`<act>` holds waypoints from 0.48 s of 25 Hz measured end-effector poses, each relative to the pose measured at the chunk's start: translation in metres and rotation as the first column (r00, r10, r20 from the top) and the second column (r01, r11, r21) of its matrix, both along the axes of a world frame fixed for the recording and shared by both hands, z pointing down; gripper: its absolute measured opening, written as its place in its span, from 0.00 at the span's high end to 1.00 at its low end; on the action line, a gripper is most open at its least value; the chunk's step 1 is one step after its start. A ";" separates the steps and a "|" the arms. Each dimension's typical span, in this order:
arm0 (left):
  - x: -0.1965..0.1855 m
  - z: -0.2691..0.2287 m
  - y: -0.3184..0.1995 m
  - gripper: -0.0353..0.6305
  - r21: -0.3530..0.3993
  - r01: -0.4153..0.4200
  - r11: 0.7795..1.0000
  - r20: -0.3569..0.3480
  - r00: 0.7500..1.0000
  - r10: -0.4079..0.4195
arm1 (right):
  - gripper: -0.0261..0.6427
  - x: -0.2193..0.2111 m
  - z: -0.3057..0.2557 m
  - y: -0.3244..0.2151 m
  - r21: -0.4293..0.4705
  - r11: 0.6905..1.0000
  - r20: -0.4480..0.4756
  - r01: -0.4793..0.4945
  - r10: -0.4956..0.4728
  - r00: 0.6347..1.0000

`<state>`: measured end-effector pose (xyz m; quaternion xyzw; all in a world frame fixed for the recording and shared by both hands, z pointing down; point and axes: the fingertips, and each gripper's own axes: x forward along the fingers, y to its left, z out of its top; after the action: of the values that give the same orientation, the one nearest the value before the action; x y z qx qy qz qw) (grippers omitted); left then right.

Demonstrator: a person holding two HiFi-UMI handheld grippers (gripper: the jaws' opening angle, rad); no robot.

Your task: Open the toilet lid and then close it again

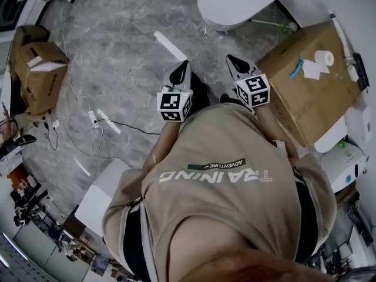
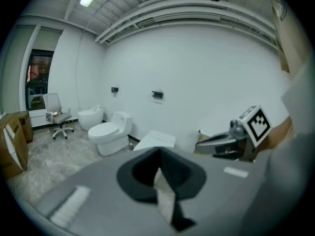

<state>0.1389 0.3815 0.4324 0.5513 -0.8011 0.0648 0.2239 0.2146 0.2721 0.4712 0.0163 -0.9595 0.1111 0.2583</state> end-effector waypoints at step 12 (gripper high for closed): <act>-0.147 -0.004 -0.036 0.94 0.028 -0.177 0.984 0.055 0.983 0.175 | 0.94 -0.110 -0.008 -0.046 0.097 0.973 -0.006 -0.209 0.211 0.977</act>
<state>-0.0082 0.3458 0.4284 0.6216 -0.7558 0.0856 0.1873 0.1045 0.2265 0.4627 0.1310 -0.9545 0.0916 0.2519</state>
